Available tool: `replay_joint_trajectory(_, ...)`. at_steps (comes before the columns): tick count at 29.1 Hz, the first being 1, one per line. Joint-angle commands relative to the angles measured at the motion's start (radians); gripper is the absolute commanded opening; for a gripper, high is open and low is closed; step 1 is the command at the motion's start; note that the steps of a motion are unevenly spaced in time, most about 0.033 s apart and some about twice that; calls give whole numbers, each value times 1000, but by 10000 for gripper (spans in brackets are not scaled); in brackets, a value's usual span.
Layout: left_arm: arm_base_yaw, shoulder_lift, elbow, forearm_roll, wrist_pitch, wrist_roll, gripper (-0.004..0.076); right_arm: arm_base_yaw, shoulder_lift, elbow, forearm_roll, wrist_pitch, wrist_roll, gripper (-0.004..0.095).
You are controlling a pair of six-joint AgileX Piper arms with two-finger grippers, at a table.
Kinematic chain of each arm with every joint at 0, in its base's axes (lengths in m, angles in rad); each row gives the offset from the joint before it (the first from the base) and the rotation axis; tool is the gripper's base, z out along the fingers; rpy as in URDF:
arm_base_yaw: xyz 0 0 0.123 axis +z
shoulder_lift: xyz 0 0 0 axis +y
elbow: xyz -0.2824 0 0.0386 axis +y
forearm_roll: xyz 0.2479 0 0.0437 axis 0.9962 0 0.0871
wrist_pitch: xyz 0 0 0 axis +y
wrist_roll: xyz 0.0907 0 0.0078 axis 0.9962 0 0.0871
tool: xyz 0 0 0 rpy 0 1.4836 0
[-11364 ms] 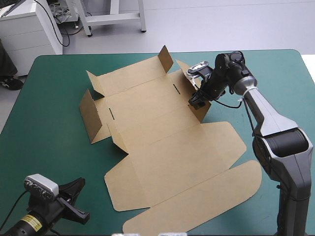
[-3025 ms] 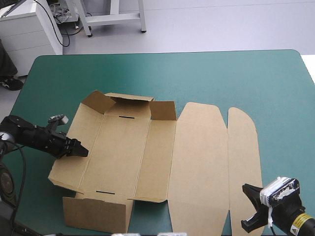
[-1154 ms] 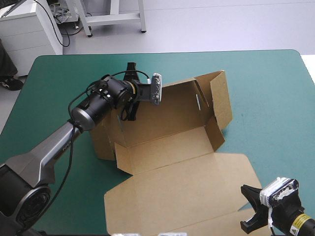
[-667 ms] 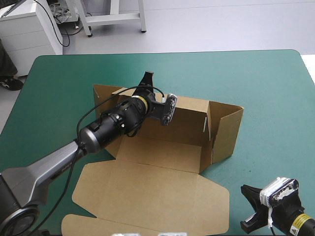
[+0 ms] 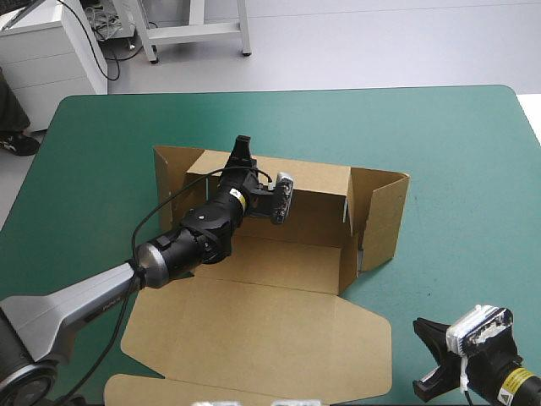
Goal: Fold the box
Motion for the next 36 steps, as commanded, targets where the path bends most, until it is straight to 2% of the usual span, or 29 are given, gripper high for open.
replay_joint_trajectory(1, 1, -28, -13, 20, 87, -59, -8, -2, 10, -27, 5, -72, 0, -15)
replay_joint_trajectory(9, 33, -25, -30, 7, 106, -93, -8, -2, 10, -27, 5, -72, 0, -15)
replay_joint_trajectory(14, 39, -25, -31, 5, 167, -100, -8, -2, 10, -27, 5, -72, 0, -15)
replay_joint_trajectory(20, 17, -25, -31, -68, 164, -74, -8, -2, 10, -27, -17, -70, 0, -4)
replay_joint_trajectory(23, 10, -26, -31, -72, 162, -38, -8, -2, 10, -27, 3, -66, 0, 116)
replay_joint_trajectory(25, 10, -26, -31, -72, 162, -30, -8, -2, 10, -27, 17, -63, 0, 253)
replay_joint_trajectory(27, 10, -33, -31, -77, 162, -30, -8, -2, 10, -27, 33, -63, 0, 433)
replay_joint_trajectory(30, 10, -55, -31, -88, 145, -23, -8, -2, 10, -27, 31, -63, 0, 608)
replay_joint_trajectory(36, 10, -105, -31, -271, 129, 193, -8, -2, 10, -30, 27, -70, 19, 625)
